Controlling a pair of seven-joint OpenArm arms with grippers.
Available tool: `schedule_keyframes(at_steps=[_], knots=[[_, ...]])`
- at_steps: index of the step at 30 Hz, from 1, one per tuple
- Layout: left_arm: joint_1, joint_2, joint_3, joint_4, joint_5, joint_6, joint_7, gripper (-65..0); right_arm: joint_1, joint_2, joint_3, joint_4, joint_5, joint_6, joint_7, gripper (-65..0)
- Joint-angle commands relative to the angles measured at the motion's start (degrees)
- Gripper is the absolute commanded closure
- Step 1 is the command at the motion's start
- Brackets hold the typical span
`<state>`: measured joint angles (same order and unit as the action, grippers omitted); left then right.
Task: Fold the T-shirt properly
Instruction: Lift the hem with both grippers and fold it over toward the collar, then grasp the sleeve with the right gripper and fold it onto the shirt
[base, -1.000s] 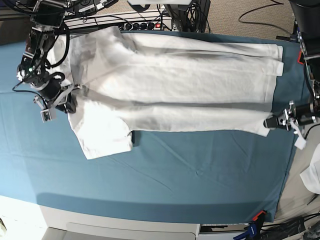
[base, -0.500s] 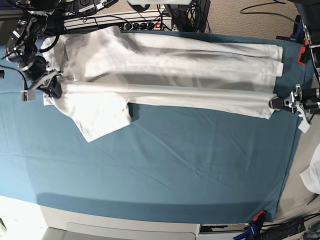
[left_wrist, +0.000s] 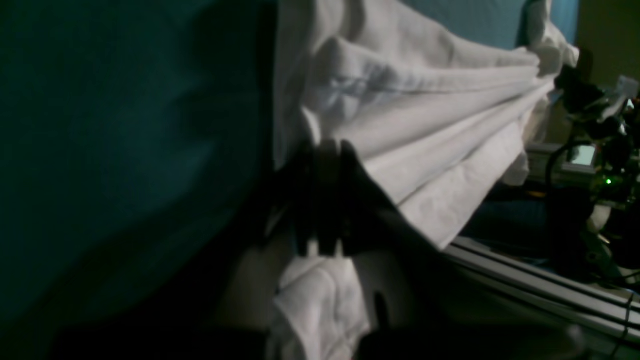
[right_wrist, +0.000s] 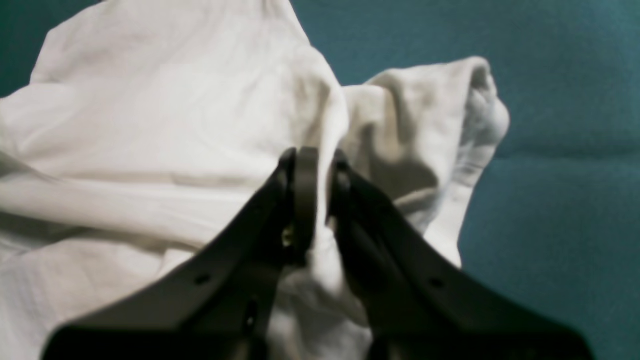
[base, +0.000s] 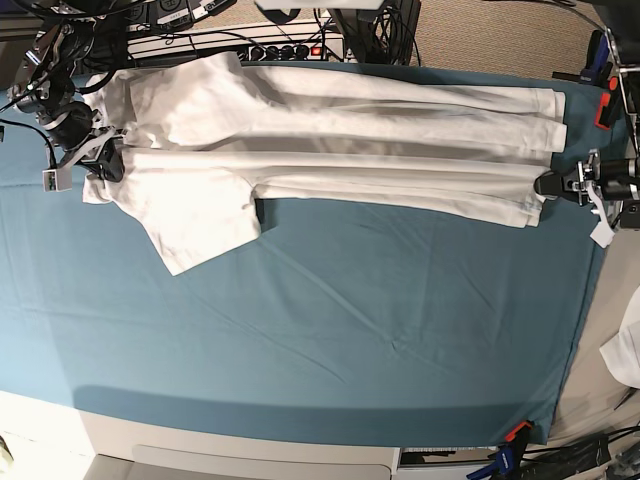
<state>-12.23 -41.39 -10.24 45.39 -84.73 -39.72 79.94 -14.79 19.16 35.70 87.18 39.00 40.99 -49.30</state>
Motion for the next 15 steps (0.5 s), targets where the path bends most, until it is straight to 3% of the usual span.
schedule_keyframes(at_steps=[1,3,4,5,9,15], knots=[[-0.9,-2.1,-0.4,0.6,-0.3,-0.3,0.1,-4.6,0.2,1.7,1.2,1.0,-0.4,-1.0,0.8,-0.9],[-0.9,-2.1,-0.4,0.6,-0.3,-0.3,0.1,-20.1,0.2,1.7,1.2,1.0,-0.4,-1.0,0.6,-18.5],[-0.9,-2.1,-0.4,0.6,-0.3,-0.3,0.1,-25.8,0.2,1.7,1.2,1.0,-0.4,-1.0,0.7,-24.7],[-1.0,-2.1,-0.4,0.7,-0.3,-0.3,0.1,-28.7,0.2,1.7,1.2,1.0,-0.4,-1.0,0.9,-26.6],[-1.0,-2.1,-2.0,0.8,-0.3,-0.3,0.1,-29.1,0.5,1.7,1.5,1.1,-0.3,-1.0,4.3,-26.6],[-0.9,-2.2,-14.3,4.1,-0.3,-0.3,0.1,-29.0,5.4,1.6,5.7,3.6,2.1,-1.0,4.2,-26.6]])
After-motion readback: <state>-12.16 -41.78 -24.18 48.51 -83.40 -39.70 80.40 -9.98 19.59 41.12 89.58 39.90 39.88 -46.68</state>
